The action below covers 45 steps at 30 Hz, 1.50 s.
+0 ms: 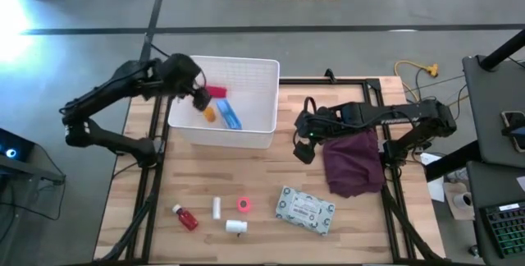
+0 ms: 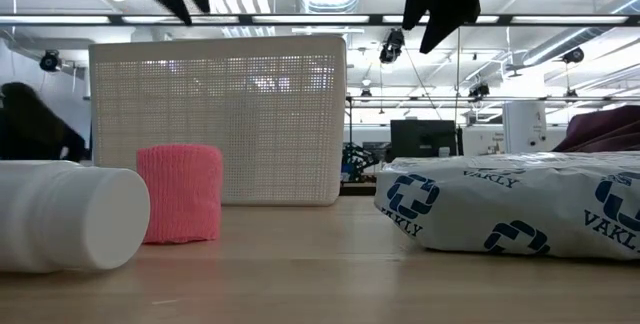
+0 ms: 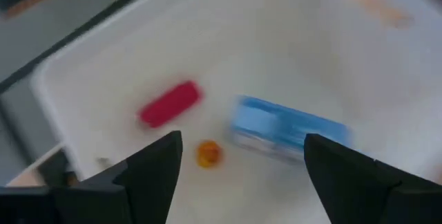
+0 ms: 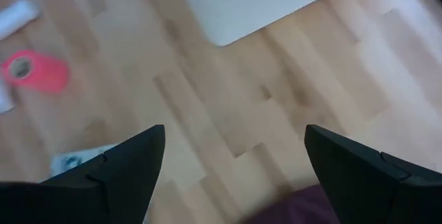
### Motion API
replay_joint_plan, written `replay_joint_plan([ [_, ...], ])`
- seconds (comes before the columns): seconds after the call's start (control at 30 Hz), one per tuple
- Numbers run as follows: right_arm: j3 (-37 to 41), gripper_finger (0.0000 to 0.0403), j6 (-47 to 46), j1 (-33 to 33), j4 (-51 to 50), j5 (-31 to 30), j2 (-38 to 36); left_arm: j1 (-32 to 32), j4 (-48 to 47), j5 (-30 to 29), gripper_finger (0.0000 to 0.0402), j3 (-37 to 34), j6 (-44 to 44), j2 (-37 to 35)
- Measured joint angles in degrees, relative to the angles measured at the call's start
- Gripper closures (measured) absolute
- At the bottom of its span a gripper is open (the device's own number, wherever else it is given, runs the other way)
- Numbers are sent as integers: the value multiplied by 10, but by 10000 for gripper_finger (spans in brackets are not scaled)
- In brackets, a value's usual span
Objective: Pick & place medical supplies in basket/bin
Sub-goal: Put the pink bandage into the white bin
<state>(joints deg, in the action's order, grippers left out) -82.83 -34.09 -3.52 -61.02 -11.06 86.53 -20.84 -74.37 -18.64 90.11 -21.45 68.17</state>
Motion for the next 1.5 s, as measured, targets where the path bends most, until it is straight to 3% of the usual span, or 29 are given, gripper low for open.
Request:
replay_joint_plan([
  [0.2, 38, 67, 14, -24, 86, 85, 20, 187, -19, 14, 121, 9, -102, -29],
  [0.33, 63, 67, 16, -34, 131, 95, 33, 306, -21, -17, 121, -20, -208, -42],
  [0.47, 67, 67, 13, -17, 132, 39, 24, 381, -34, -156, 121, -24, -323, -46],
  [0.67, 67, 67, 22, 60, 122, -76, -15, 384, -36, -373, 121, 4, -369, -56],
  [0.77, 66, 67, 76, 111, 119, -62, -25, 377, -33, -437, 121, 11, -372, -65],
  [0.93, 82, 67, 114, 207, 118, 59, -18, 349, -26, -441, 121, 7, -422, -78],
  [1.1, 110, 67, 120, 274, 137, 66, -6, 284, -47, -467, 121, 4, -451, -87],
  [1.2, 126, 67, 126, 311, 165, 104, 1, 230, -45, -442, 121, -13, -444, -92],
  [1.37, 133, 67, 202, 333, 200, 281, 7, 175, 36, -348, 121, -45, -306, -88],
  [1.5, 130, 67, 263, 333, 199, 274, 15, 141, 183, -234, 121, -79, -81, -89],
])
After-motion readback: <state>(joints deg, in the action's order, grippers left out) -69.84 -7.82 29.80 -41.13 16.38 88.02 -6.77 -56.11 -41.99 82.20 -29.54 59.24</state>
